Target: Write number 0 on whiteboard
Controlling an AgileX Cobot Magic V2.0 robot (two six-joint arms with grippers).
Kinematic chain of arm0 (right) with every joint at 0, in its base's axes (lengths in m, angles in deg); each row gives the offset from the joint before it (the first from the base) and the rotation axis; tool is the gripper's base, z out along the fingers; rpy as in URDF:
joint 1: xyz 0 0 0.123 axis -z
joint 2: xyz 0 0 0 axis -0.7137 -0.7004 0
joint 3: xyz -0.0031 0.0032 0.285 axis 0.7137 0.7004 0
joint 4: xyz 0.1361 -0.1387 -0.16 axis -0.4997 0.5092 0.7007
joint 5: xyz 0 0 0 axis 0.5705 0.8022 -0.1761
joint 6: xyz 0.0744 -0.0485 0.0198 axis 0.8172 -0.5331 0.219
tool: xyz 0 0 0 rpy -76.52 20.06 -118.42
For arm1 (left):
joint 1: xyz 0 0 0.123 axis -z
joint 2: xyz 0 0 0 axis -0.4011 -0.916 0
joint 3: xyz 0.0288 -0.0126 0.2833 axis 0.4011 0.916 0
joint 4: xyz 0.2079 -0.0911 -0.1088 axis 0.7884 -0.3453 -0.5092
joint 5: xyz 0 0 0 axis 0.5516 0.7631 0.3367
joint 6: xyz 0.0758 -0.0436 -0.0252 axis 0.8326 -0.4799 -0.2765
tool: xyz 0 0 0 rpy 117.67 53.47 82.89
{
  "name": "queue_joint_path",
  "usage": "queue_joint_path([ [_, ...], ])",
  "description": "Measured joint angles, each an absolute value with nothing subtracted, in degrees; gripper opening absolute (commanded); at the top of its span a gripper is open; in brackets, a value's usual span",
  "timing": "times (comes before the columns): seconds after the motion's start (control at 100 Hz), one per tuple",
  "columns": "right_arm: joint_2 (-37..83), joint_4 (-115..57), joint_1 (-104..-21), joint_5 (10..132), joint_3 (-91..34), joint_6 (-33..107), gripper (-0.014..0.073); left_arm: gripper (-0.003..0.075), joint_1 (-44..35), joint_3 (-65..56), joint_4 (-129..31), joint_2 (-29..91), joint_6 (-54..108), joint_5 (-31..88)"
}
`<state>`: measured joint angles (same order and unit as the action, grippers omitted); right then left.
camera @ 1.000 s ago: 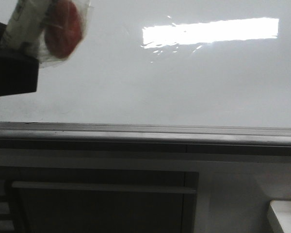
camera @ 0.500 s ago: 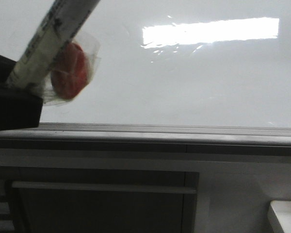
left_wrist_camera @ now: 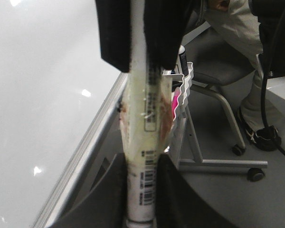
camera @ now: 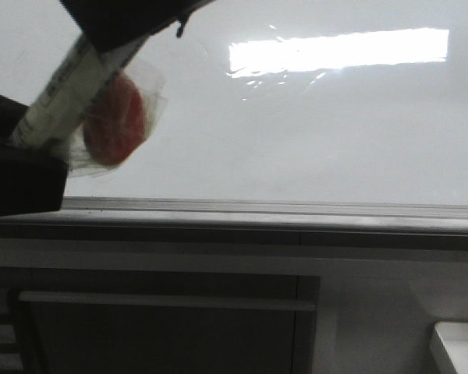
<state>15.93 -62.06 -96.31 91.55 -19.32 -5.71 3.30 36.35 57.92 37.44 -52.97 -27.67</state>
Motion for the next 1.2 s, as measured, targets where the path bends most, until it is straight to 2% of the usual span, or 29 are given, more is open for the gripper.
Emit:
queue_joint_path([
  [0.04, 15.93, -61.98, -96.31, 91.55, -19.32, -5.75, -0.0071, 0.0015, 3.30, 36.35, 57.92, 37.44, -52.97, -27.67],
  [0.11, 15.93, -61.98, -96.31, 91.55, -19.32, -5.84, -0.0071, 0.0110, 3.30, 36.35, 57.82, 37.44, -53.00, -27.67],
  [0.23, 15.93, -61.98, -96.31, 92.15, -19.63, -5.84, -0.0071, 0.0386, 3.30, 36.04, 57.82, 37.44, -52.40, -27.67],
  [0.28, 15.93, -61.98, -96.31, 92.59, -19.60, -5.72, -0.0071, 0.0462, 3.30, 35.86, 57.82, 37.56, -52.36, -27.67],
  [0.31, 15.93, -62.08, -96.31, 92.84, -19.60, -5.42, -0.0071, 0.0483, 3.30, 35.77, 57.82, 37.84, -52.51, -27.54],
  [0.44, 15.93, -62.08, -96.31, 92.49, -19.60, -4.03, -0.0071, 0.0452, 3.30, 35.52, 57.32, 41.49, -54.07, -26.27],
  [0.61, 15.93, -62.18, -96.31, 88.94, -19.60, -1.90, -0.0071, 0.0416, 3.30, 35.50, 56.32, 52.41, -54.44, -22.92],
  [0.86, 15.93, -62.62, -96.31, 80.99, -18.30, 1.09, -0.0068, 0.0365, 3.30, 35.35, 45.69, 68.13, -54.44, -5.83],
  [1.01, 15.93, -64.48, -96.51, 73.85, -16.35, 2.34, -0.0067, 0.0365, 3.30, 35.35, 41.56, 71.98, -54.55, 5.80],
  [1.2, 15.93, -66.17, -99.68, 63.71, -12.56, 2.73, -0.0067, 0.0365, 3.30, 35.35, 39.35, 72.34, -54.55, 8.65],
])
